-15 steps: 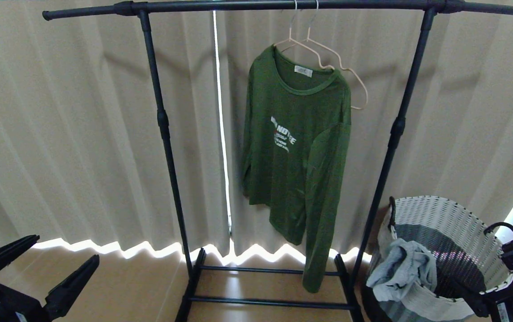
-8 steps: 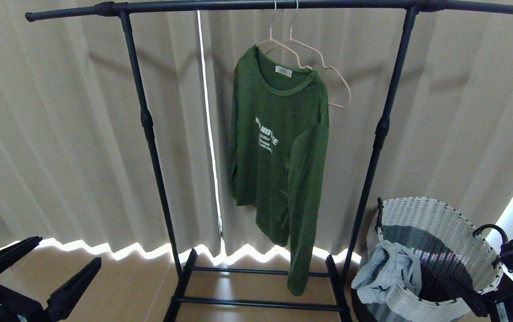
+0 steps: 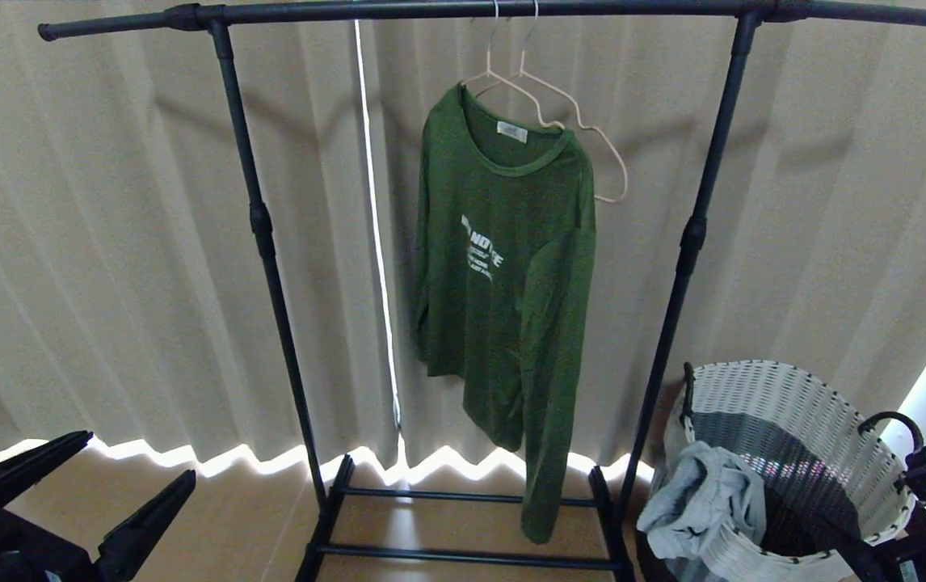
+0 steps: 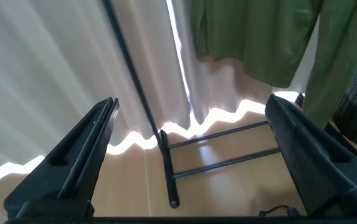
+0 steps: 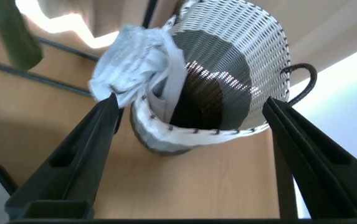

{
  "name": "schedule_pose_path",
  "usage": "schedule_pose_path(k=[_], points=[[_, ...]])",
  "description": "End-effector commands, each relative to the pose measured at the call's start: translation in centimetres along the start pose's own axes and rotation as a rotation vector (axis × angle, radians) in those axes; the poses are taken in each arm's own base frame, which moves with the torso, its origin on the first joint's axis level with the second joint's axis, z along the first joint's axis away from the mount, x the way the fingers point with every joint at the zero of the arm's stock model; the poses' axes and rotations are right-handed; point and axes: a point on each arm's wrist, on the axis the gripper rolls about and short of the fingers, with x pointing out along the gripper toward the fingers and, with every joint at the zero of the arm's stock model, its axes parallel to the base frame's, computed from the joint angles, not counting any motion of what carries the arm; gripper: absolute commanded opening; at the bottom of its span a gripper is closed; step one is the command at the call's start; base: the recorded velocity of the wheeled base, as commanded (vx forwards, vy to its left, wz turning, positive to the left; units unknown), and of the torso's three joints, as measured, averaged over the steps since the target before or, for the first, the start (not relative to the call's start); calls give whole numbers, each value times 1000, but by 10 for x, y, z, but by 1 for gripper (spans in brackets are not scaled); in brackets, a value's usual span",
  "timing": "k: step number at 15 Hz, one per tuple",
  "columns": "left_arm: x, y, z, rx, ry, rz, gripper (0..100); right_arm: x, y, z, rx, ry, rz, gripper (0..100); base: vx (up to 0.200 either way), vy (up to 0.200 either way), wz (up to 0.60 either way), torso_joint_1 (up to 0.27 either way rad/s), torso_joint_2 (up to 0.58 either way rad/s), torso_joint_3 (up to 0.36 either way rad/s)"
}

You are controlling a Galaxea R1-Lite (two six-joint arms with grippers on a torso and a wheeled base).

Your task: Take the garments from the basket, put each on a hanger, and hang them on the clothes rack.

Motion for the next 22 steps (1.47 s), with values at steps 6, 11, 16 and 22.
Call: schedule_pose_path(k=[6, 11, 16, 22], points=[[3, -2, -4, 3, 30, -20, 100, -1, 3, -8, -13, 29, 20, 100, 133, 0, 0, -1, 5, 2], [3, -10, -4, 15, 25, -90, 100, 32, 12, -12, -181, 186, 121, 100, 0, 0, 0, 0, 0, 0], [2, -10, -4, 13, 18, -85, 100, 89, 33, -5, -302, 308, 223, 100, 0, 0, 0, 0, 0, 0], [3, -9, -4, 10, 22, -84, 100, 120, 43, 6, -333, 319, 186, 100, 0, 0, 0, 0, 0, 0]])
